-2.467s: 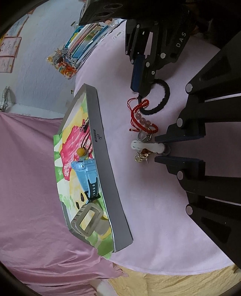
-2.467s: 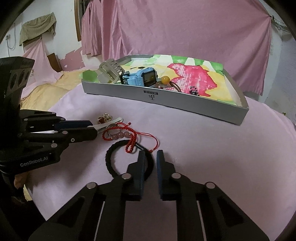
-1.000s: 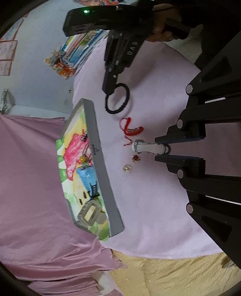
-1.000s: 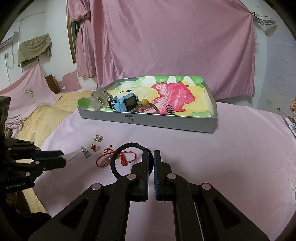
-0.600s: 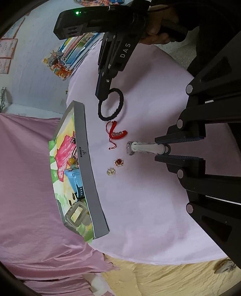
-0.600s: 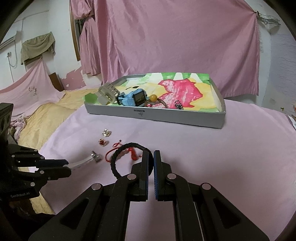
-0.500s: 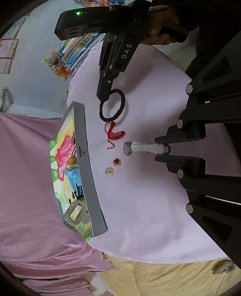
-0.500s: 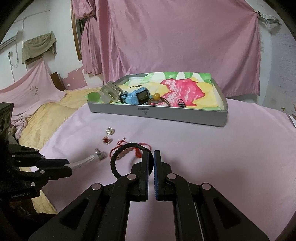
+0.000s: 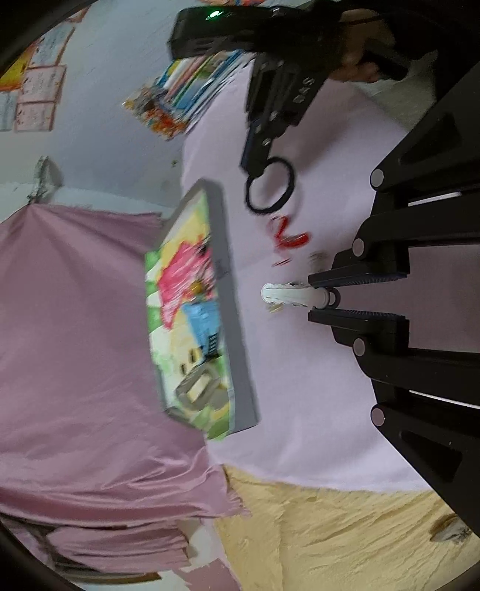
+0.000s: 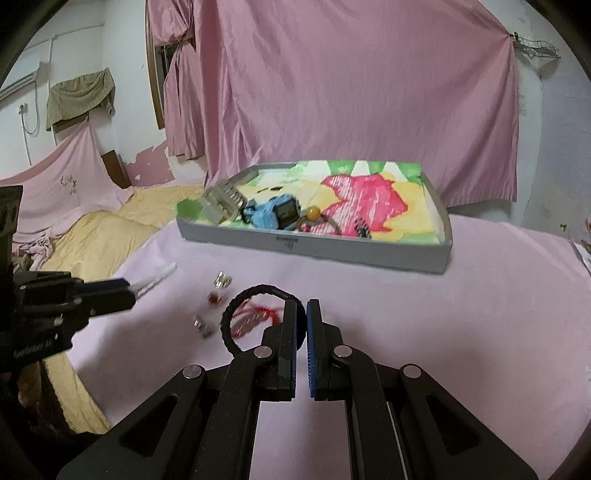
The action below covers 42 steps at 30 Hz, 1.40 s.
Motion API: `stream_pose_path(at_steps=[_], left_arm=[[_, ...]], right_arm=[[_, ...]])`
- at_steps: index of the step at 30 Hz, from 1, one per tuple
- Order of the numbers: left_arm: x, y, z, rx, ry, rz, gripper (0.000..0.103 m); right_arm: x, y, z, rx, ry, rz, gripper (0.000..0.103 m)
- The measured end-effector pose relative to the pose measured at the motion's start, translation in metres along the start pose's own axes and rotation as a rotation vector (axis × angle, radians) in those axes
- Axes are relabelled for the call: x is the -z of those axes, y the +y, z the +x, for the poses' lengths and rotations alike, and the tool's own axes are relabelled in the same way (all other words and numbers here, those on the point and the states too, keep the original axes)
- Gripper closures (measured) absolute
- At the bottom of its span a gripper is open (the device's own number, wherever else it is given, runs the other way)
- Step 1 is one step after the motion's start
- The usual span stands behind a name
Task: Organize jewelry
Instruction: 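Carry the keychain piece and hair tie into the tray and open both tools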
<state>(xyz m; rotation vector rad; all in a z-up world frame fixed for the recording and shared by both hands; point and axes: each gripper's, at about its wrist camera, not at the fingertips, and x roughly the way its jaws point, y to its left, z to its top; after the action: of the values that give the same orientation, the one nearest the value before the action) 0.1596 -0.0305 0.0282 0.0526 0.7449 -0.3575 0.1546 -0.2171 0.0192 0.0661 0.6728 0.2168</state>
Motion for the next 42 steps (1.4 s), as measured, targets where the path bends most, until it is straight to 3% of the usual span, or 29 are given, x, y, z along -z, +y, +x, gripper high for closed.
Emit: stream_pose_path(at_steps=[14, 20, 28, 42], left_arm=[[-0.074, 0.032, 0.062, -0.093, -0.165, -0.092, 0.091], [-0.085, 0.033, 0.091, -0.062, -0.139, -0.082, 0.091], [-0.087, 0.036, 0.122, -0.042, -0.068, -0.092, 0.091], [-0.083, 0.034, 0.130, -0.030, -0.030, -0.084, 0.090]], right_arm=[[-0.061, -0.027, 0.053, 0.016, -0.058, 0.064, 0.098], [-0.079, -0.038, 0.089, 0.045, -0.036, 0.103, 0.098], [-0.078, -0.038, 0.119, 0.055, 0.033, 0.103, 0.098], [-0.075, -0.040, 0.136, 0.039, 0.117, 0.108, 0.096]])
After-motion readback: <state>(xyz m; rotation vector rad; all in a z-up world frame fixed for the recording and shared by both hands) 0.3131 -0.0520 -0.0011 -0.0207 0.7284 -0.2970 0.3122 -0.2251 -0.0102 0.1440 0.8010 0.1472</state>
